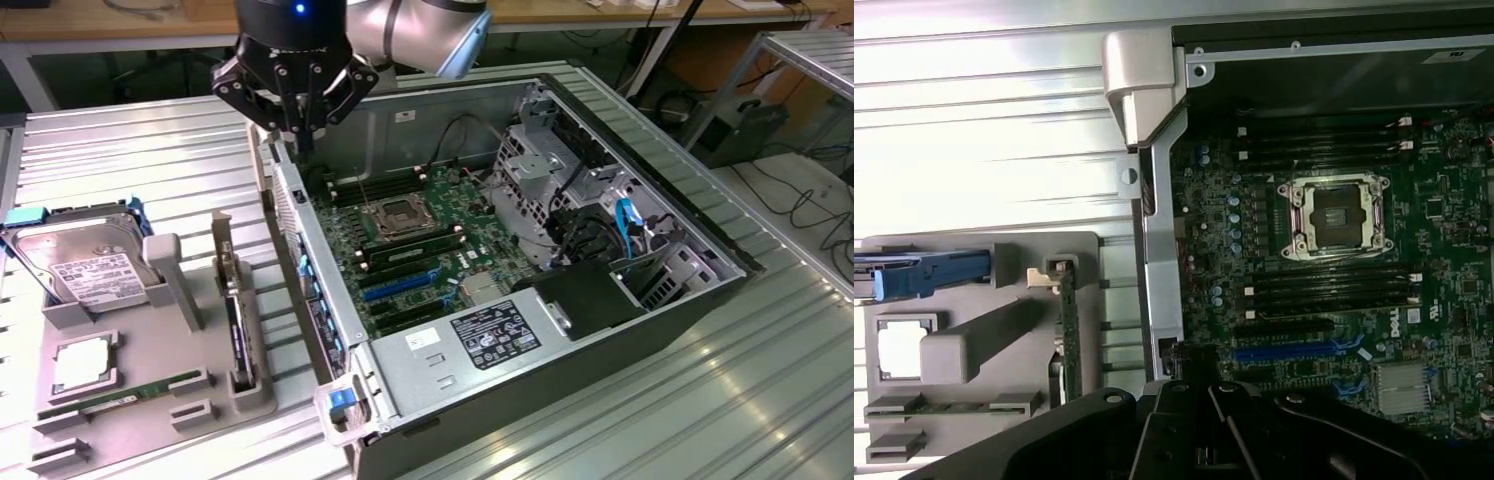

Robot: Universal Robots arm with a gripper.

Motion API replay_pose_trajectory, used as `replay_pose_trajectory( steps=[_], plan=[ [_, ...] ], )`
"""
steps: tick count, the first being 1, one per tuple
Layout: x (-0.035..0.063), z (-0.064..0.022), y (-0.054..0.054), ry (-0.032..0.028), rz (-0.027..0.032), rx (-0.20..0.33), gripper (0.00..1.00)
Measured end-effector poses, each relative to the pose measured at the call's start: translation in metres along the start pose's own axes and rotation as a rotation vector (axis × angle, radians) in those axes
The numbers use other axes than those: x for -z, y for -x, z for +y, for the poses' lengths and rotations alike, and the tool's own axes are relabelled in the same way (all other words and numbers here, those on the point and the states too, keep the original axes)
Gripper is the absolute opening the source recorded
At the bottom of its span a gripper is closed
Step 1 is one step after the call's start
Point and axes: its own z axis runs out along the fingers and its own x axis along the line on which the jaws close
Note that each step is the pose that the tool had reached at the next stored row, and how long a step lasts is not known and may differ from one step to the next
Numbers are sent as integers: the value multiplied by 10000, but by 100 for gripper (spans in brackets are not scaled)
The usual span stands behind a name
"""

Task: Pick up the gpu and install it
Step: 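Reach for the gpu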

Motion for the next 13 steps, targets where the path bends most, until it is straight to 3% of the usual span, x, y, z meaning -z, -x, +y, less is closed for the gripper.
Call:
replay_pose_trajectory(
  steps=[13],
  plan=[
    [-1,-6,-77,0,0,0,11]
  ],
)
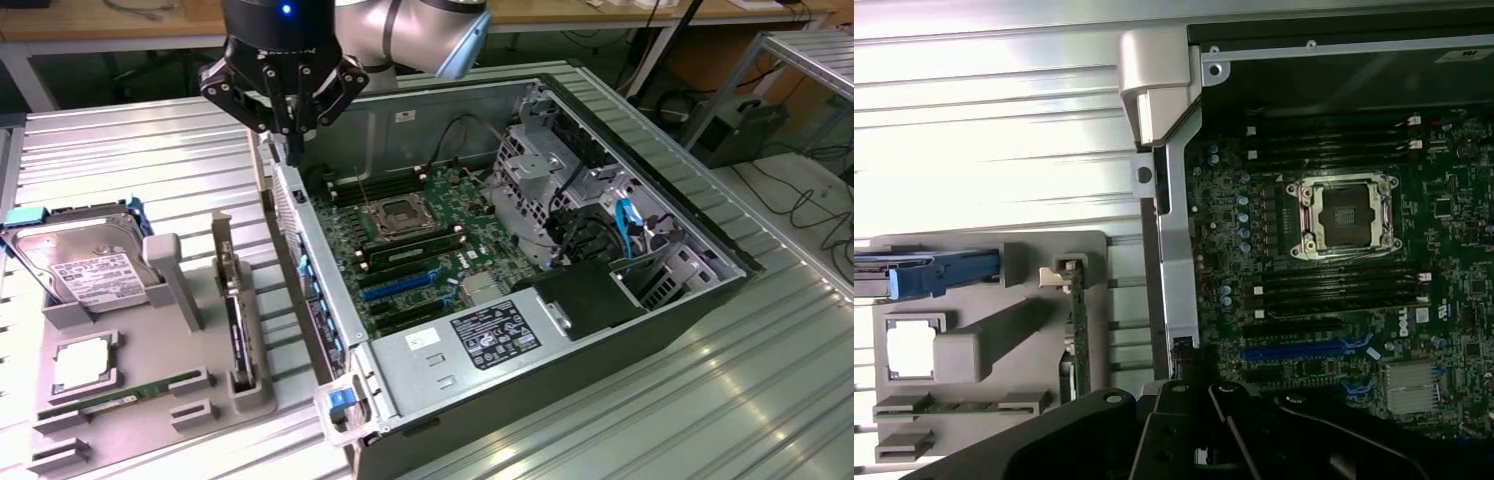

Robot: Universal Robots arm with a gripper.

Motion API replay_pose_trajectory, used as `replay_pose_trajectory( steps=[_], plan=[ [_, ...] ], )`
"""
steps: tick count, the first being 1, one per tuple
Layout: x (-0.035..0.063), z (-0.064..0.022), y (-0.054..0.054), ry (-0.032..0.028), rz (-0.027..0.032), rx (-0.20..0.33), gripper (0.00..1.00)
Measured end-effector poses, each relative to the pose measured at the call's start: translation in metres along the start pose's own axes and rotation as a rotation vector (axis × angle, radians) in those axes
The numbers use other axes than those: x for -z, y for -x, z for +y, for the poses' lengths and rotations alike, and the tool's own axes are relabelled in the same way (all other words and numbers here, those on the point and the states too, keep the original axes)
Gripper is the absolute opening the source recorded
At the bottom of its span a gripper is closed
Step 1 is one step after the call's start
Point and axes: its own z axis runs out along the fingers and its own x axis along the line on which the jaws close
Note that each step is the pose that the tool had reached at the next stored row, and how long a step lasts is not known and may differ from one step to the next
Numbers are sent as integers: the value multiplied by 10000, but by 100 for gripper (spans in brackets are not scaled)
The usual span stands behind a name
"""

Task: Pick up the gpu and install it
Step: 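Reach for the gpu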

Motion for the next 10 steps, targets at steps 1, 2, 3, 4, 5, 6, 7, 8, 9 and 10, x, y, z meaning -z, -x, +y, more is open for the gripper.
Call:
replay_pose_trajectory(
  steps=[1,2,3,4,5,6,7,8,9,10],
  plan=[
    [0,0,-6,0,0,0,11],
    [0,-1,-11,-1,0,0,11],
    [0,-1,-17,0,0,0,11],
    [0,-2,-23,0,0,1,11],
    [0,-2,-29,-1,0,0,11],
    [0,-3,-35,-1,1,0,11],
    [0,-3,-44,-1,0,0,11],
    [-1,-4,-51,0,0,0,11],
    [-1,-4,-55,0,0,0,11],
    [-1,-4,-61,0,0,0,11]
  ],
)
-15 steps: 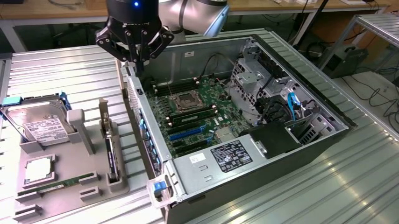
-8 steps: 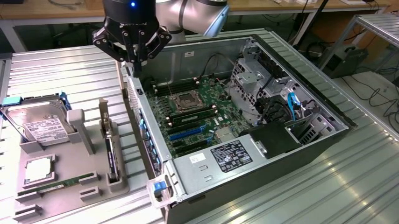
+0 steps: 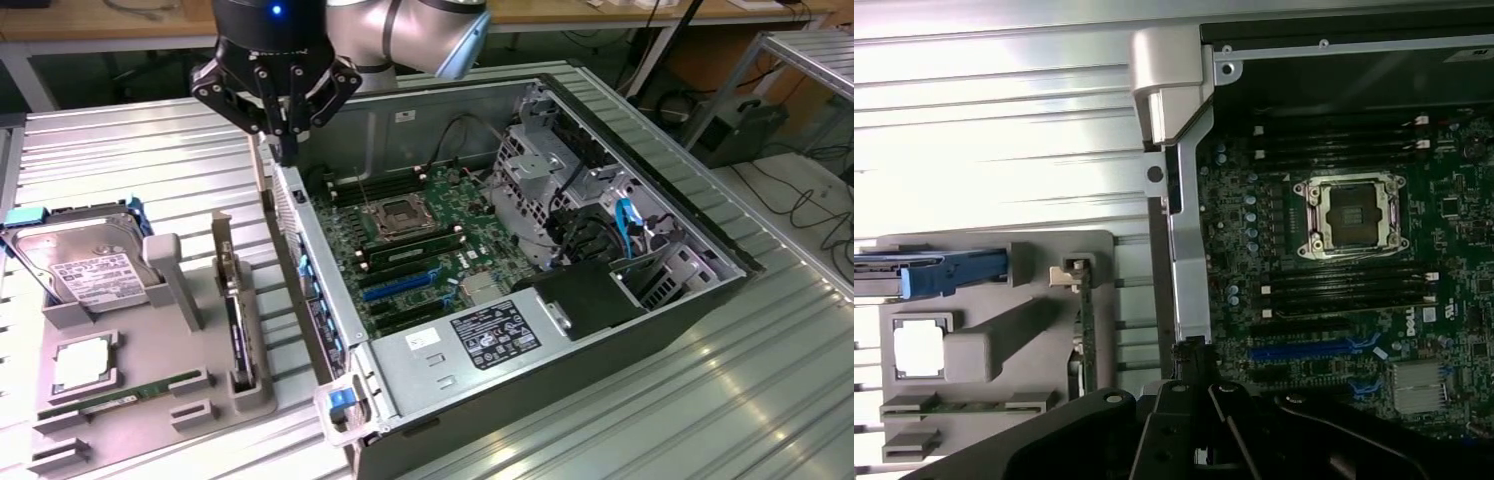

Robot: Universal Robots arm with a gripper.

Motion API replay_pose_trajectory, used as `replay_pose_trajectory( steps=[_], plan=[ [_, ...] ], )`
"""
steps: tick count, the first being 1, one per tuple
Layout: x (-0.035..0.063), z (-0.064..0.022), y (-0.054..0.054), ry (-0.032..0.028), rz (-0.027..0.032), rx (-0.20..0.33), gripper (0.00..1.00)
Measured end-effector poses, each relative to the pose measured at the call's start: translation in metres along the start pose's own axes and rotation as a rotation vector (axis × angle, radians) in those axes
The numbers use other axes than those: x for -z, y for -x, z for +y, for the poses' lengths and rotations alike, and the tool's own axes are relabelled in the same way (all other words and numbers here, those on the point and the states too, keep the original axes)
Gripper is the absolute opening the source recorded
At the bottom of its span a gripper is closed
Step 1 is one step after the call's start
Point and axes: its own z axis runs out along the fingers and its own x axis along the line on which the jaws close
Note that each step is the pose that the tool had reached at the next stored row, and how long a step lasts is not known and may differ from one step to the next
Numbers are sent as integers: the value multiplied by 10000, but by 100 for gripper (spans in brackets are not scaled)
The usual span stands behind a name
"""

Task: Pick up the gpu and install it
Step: 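Reach for the gpu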

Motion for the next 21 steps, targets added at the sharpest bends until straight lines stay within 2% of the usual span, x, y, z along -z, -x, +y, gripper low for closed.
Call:
replay_pose_trajectory(
  steps=[21],
  plan=[
    [-3,-9,-114,-1,1,0,11]
  ],
)
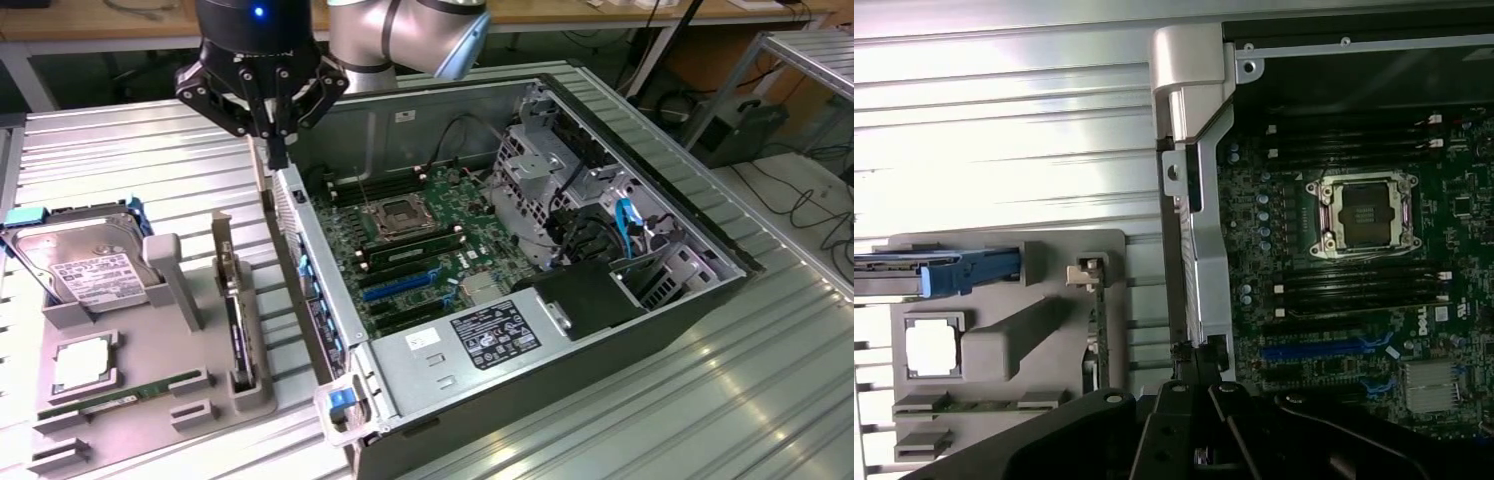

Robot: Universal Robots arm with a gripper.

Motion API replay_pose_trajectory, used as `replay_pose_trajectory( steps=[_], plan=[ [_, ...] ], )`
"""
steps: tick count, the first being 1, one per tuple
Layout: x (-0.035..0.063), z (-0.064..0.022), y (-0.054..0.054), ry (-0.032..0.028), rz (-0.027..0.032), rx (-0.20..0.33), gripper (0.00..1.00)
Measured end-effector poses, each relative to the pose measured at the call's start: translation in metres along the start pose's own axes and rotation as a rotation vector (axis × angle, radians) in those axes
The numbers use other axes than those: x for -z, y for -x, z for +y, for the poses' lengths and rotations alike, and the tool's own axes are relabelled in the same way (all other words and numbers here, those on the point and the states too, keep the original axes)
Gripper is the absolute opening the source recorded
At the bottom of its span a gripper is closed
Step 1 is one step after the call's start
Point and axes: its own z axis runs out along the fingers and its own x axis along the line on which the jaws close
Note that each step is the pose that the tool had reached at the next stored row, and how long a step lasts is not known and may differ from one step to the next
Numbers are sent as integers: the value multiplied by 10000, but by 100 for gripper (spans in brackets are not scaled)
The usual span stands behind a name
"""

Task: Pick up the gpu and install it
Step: 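Reach for the gpu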

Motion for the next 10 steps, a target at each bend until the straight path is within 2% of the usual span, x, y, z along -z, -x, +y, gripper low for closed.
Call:
replay_pose_trajectory(
  steps=[10],
  plan=[
    [0,-4,-53,0,0,1,11]
  ],
)
